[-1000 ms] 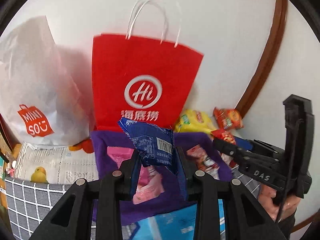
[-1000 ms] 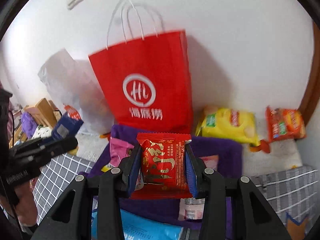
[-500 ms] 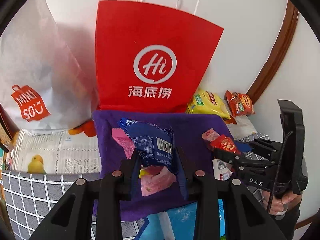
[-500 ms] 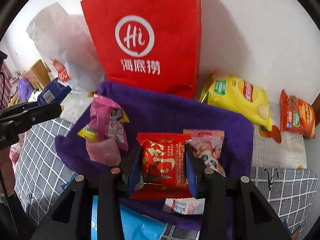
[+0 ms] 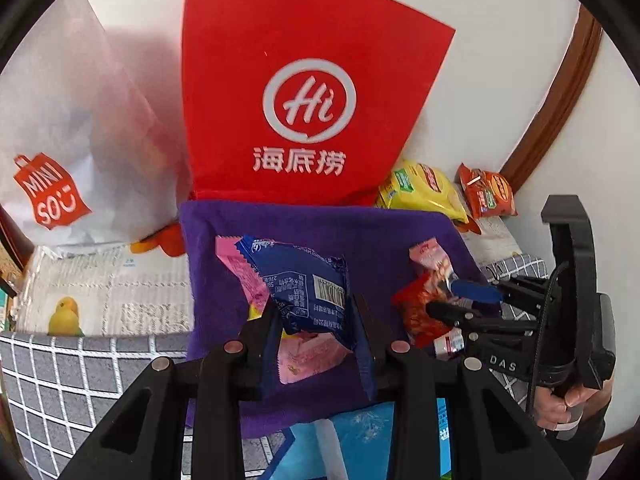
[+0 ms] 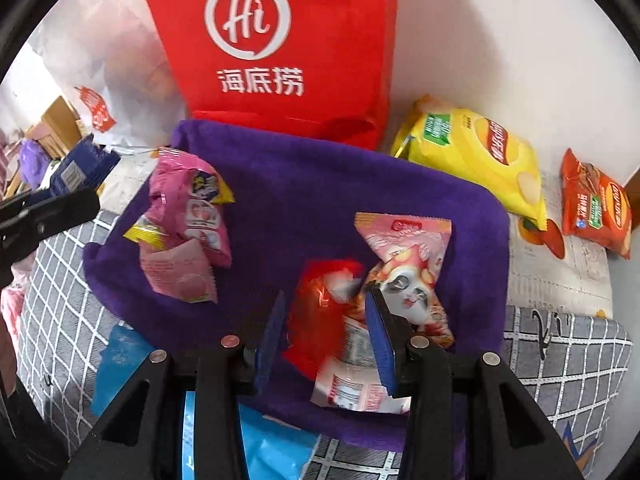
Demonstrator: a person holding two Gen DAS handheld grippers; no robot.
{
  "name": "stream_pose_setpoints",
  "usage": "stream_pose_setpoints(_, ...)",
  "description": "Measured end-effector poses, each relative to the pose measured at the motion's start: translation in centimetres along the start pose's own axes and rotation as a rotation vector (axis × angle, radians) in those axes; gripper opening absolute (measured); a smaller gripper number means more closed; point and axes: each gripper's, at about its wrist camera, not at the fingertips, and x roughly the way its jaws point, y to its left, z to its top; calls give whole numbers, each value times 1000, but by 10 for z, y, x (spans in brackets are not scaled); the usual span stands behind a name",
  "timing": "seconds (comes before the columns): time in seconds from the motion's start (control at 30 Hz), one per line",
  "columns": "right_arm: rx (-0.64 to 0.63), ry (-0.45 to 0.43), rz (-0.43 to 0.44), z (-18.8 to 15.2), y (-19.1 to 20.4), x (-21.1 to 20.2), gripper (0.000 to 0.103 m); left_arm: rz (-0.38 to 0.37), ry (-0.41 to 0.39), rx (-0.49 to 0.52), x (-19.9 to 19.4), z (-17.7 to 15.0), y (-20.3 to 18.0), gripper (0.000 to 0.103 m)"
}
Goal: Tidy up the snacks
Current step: 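Lower both packets onto the purple towel and open both grippers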
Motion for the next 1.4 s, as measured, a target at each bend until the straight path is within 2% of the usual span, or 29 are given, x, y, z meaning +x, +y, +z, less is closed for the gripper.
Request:
stream_pose_setpoints(0.1,0,-6,7,1,0,-6,42,-4,13,4,4,-2,-2,32)
stream_pose_setpoints(0.23,17,-57,-8,3,-2,-24,42,-3,31,6,9,-4,-3,32)
stream_pose_setpoints(0.47,61,-105,-40,7,-13,-41,44,-7,112,-22,31,-9,-1,34)
stream_pose_setpoints(0.57,90,-114,-40,9,-19,-44,44,18,134,-25,36,-10,-1,34)
stream_pose_setpoints(0.77,102,-118,-48,9,-21,-45,44,23,142,-42,39,-9,4,35)
stream_pose_setpoints(0.9,96,-123,-52,8,-18,-46,44,24,149,-54,38,-7,7,46)
stream_pose_setpoints(1.2,75,-139,-71,6,-12,-49,45,42,108,-47,24,0,7,54)
stream_pose_setpoints(1.4,75,-156,-80,6,-11,-53,46,49,83,-51,16,3,9,55)
